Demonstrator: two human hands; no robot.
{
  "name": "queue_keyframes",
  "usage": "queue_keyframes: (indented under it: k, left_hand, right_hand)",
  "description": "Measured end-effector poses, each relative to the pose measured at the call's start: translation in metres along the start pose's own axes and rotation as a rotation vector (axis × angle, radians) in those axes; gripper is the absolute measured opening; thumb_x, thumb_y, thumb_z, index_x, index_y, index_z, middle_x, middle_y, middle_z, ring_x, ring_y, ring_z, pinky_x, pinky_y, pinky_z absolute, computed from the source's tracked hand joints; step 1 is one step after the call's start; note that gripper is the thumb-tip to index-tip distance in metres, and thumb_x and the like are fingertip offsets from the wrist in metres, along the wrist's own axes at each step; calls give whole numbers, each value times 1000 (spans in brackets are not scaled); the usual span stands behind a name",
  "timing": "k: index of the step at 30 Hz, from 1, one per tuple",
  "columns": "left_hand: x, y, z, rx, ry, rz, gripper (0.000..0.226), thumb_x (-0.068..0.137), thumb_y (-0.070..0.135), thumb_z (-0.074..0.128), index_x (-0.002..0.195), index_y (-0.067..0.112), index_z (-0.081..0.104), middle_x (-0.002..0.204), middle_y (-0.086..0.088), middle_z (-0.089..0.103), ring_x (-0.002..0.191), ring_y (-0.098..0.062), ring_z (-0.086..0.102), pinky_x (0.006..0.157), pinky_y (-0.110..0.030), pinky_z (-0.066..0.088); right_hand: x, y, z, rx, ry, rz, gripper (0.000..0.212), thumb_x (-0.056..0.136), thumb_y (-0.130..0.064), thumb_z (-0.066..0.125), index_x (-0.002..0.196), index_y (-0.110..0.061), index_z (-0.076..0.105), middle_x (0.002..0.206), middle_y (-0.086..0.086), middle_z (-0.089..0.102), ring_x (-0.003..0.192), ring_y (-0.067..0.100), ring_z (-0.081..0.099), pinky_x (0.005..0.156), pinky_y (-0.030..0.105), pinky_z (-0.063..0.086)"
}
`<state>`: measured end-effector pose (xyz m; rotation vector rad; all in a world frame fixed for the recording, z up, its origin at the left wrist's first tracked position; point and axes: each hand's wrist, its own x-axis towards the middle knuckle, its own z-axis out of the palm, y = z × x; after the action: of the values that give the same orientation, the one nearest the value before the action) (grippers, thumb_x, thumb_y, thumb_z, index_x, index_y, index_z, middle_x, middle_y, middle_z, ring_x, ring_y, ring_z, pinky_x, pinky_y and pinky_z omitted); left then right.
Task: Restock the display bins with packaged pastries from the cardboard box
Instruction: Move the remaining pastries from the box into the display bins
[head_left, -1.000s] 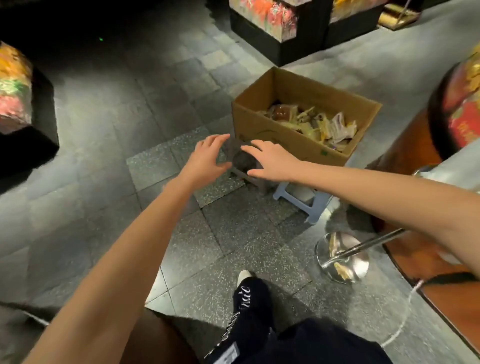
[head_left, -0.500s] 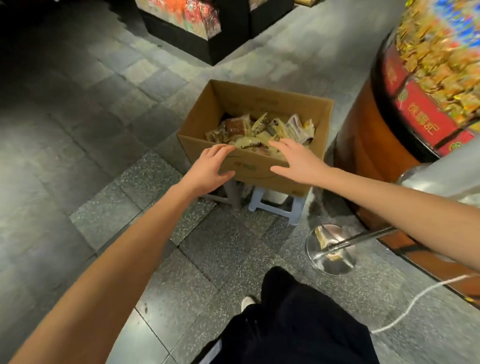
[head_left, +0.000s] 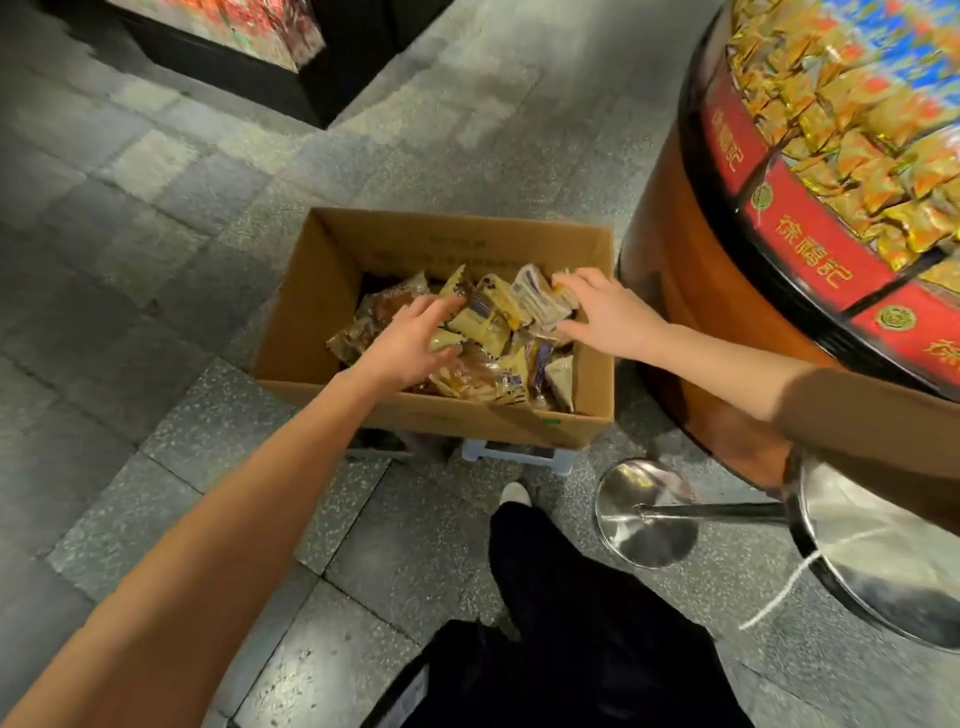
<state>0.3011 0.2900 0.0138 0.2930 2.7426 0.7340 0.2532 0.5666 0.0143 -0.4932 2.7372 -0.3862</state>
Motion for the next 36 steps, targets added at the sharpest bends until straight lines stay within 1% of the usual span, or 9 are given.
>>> queue_keyframes:
  k: [8,12,17,22,26,30,34,35,36]
  left_hand:
    - [123,-11,-9,106,-144,71,65,96,31,61,151,22,29,153,-9,34,138,-31,34,114,-44,32]
    - [160,-21,0,46,-187,95,61,96,28,60,150,21,32,150,-8,36,137,-31,34,112,-42,31]
    - [198,-38,24,-13,-279,88,60,97,27,59,150,22,32,153,-9,33,141,-32,28,113,-40,26]
    - [242,-64,50,-230,-260,-51,56,97,25,60,148,22,36,147,-7,41,133,-24,41,108,-35,34]
    - [269,-91,79,-387,-241,-147,54,96,22,61,146,21,39,146,-4,44,129,-19,45,104,-32,39]
    - [294,-114,114,-475,-268,-208,55,97,19,60,147,21,37,145,-4,44,121,-12,45,93,-25,37]
    - [308,-129,146,-477,-231,-219,51,100,19,55,148,18,36,143,-5,44,122,-14,47,83,-16,43]
    - [312,-133,154,-452,-204,-197,50,101,22,52,148,16,35,142,-3,45,119,-11,50,84,-15,45]
    - [316,-137,162,-420,-179,-173,50,103,26,49,149,15,34,138,-1,48,110,-8,55,87,-20,46]
  right_hand:
    - [72,48,-23,54,-14,105,68,97,-39,53,155,-22,21,157,9,23,140,34,32,112,46,34]
    - [92,69,-19,67,-49,162,68,97,-40,54,154,-22,21,157,8,24,138,35,33,110,49,35]
    - [119,86,2,66,-103,209,67,98,-40,52,155,-23,21,157,9,24,138,35,33,110,47,35]
    - [149,103,36,95,-124,261,69,96,-37,56,154,-23,21,155,9,26,137,36,35,109,51,36]
    - [171,109,72,145,-149,268,68,95,-34,57,153,-22,22,152,12,31,135,36,38,108,50,39]
    - [204,117,100,193,-168,296,68,96,-31,55,154,-21,20,156,12,28,140,36,32,114,45,31]
    - [231,121,124,222,-127,309,67,97,-27,51,155,-25,18,155,12,30,139,35,31,112,44,28]
    - [237,121,130,226,-114,287,65,97,-27,49,155,-30,17,153,12,31,137,35,32,110,43,30]
    - [242,122,137,226,-106,258,63,98,-27,47,153,-35,18,151,13,31,135,34,33,109,43,31]
